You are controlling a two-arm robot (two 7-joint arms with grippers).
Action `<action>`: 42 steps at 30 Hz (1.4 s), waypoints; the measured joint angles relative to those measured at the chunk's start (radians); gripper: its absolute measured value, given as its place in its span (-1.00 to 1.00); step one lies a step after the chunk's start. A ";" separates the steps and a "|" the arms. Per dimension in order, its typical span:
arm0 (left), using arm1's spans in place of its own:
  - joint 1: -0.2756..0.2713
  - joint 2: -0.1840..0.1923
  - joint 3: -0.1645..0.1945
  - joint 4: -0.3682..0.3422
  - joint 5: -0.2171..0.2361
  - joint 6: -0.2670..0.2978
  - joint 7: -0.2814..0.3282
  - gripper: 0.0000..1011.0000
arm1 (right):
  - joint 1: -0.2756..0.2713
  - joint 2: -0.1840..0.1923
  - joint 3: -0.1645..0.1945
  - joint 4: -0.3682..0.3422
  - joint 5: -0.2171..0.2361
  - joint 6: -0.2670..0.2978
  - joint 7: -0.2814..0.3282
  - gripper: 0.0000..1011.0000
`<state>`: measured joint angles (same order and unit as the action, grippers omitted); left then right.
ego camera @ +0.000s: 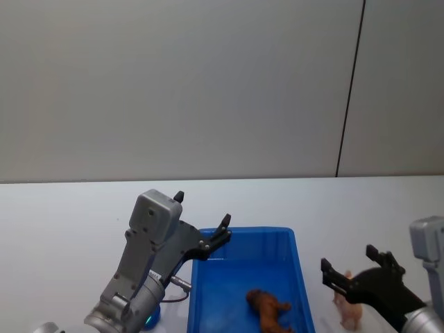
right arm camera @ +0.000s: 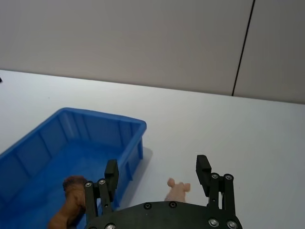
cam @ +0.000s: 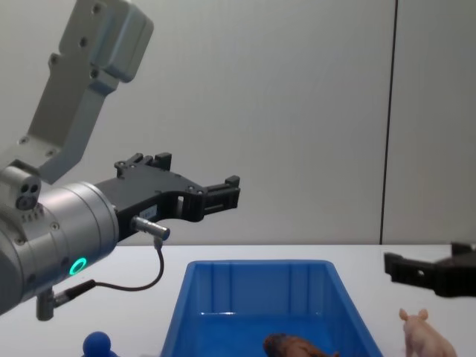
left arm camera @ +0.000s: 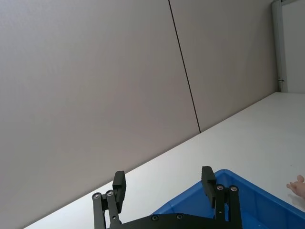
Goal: Pick up the two dolls from the table and place them into the box.
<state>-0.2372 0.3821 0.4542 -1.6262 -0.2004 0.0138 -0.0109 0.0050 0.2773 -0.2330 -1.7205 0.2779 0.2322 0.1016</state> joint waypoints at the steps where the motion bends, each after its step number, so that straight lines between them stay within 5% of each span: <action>1: 0.000 0.000 0.000 0.000 0.000 0.000 0.000 0.98 | 0.000 0.000 0.000 0.000 0.000 0.000 0.000 0.98; 14: 0.000 0.000 0.000 0.000 0.000 0.000 0.000 0.98 | -0.045 0.011 0.000 0.014 -0.012 0.004 -0.042 0.98; 28: 0.000 0.000 0.000 0.000 0.000 0.000 0.000 0.98 | -0.048 -0.017 -0.021 0.095 -0.053 -0.018 -0.060 0.97; 42: 0.000 0.000 0.000 0.000 0.000 0.000 0.000 0.98 | -0.012 -0.052 -0.031 0.184 -0.075 -0.056 -0.072 0.24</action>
<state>-0.2372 0.3821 0.4542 -1.6262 -0.2004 0.0138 -0.0109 -0.0072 0.2250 -0.2636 -1.5363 0.2033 0.1758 0.0292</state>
